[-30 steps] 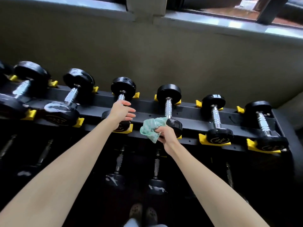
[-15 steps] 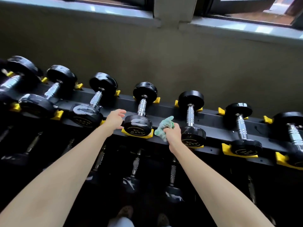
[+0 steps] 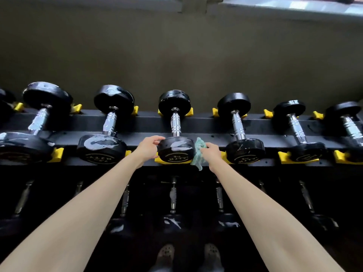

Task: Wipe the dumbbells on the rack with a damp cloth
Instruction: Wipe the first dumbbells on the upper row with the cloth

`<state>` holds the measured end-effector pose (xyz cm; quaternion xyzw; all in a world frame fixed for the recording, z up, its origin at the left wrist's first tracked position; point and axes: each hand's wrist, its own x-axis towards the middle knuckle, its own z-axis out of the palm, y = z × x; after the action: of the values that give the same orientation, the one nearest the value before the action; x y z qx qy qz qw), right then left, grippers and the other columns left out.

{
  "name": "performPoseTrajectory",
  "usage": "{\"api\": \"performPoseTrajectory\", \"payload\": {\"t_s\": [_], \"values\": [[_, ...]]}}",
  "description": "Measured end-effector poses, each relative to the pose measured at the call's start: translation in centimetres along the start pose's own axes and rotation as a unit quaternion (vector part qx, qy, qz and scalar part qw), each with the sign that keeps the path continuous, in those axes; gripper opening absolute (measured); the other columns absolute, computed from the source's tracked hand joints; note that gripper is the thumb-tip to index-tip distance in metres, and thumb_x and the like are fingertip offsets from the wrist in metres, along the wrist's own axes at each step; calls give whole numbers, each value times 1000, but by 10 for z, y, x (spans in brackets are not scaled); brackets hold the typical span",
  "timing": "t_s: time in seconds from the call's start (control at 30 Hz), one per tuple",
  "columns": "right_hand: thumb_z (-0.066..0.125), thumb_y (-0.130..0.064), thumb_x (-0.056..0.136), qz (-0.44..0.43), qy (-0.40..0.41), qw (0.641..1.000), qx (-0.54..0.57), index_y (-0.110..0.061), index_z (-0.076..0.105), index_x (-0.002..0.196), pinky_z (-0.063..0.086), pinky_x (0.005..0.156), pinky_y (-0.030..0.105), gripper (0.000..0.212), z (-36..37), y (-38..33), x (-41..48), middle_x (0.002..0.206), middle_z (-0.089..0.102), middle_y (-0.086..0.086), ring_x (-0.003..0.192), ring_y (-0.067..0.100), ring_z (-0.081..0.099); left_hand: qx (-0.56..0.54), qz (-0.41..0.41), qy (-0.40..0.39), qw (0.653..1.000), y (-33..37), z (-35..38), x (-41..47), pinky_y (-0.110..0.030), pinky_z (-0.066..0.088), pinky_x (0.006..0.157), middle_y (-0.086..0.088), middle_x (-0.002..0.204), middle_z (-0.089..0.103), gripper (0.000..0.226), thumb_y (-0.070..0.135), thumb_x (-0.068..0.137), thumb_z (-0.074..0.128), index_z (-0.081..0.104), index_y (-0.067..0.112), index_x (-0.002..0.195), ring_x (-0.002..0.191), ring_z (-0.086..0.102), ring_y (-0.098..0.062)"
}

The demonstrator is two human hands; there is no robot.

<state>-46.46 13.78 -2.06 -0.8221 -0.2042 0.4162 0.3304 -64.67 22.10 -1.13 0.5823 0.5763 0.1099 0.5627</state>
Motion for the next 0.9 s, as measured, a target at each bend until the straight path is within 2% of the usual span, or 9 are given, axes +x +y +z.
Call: {"api": "performPoseTrajectory", "payload": {"t_s": [0.1, 0.27, 0.37, 0.47, 0.53, 0.6, 0.7, 0.8, 0.9], "values": [[43, -1, 88, -4, -1, 1000, 27, -11, 64, 110, 42, 73, 25, 32, -5, -4, -5, 96, 60, 4, 87, 17, 53, -11, 5, -8, 1000, -2, -1, 1, -39, 51, 91, -15, 131, 50, 58, -21, 88, 26, 55, 13, 125, 119, 52, -33], [46, -4, 86, -79, 11, 993, 82, -14, 65, 102, 49, 71, 26, 27, -7, -16, -25, 104, 63, 5, 88, 15, 56, -34, -8, -11, 999, 4, -4, -3, -35, 51, 85, -14, 122, 54, 51, -18, 91, 25, 56, 7, 124, 109, 57, -31], [50, -11, 90, -176, 18, 984, -1, -17, 58, 128, 40, 74, 17, 40, 3, -25, -39, 109, 50, 6, 92, 13, 48, -68, -20, -19, 997, 10, -5, -8, -38, 52, 79, -17, 116, 54, 46, -12, 93, 27, 45, 4, 132, 96, 56, -29], [50, -11, 93, -281, 34, 954, -97, -12, 52, 133, 29, 80, 8, 40, 20, -30, -53, 106, 33, 2, 91, 9, 41, -105, -38, -21, 994, 9, -9, -12, -36, 52, 75, -19, 119, 54, 44, -10, 94, 25, 36, 2, 136, 93, 57, -31], [50, -10, 94, -328, 20, 933, -145, -9, 51, 133, 29, 81, 9, 39, 29, -34, -58, 106, 30, 2, 91, 10, 40, -125, -48, -28, 991, 6, -12, -14, -38, 52, 80, -19, 128, 52, 46, -15, 93, 24, 37, 0, 135, 101, 59, -33], [50, -9, 93, -369, -5, 908, -200, -9, 52, 131, 30, 83, 12, 38, 33, -35, -59, 105, 29, 2, 92, 13, 40, -138, -51, -37, 988, 4, -15, -16, -37, 51, 87, -17, 132, 51, 46, -16, 93, 26, 38, -1, 135, 111, 58, -33], [51, -4, 91, -429, -42, 853, -293, -8, 56, 128, 35, 88, 22, 38, 32, -35, -61, 107, 32, 7, 96, 17, 37, -138, -50, -49, 988, 5, -17, -17, -36, 49, 87, -15, 127, 54, 43, -15, 93, 29, 42, -1, 132, 104, 60, -29], [57, 10, 75, -527, -43, 765, -368, -5, 70, 103, 43, 75, 37, 34, 26, -26, -62, 102, 46, 21, 84, 32, 45, -131, -52, -49, 989, 5, -18, -12, -36, 50, 86, -15, 129, 53, 45, -17, 92, 27, 43, -1, 131, 102, 60, -29], [70, 15, 58, -569, -14, 700, -431, -11, 71, 86, 52, 62, 39, 38, 17, -12, -57, 96, 53, 20, 71, 33, 50, -101, -51, -32, 993, 7, -16, -8, -37, 51, 85, -14, 127, 53, 44, -14, 92, 26, 46, 1, 128, 102, 59, -30]]}}
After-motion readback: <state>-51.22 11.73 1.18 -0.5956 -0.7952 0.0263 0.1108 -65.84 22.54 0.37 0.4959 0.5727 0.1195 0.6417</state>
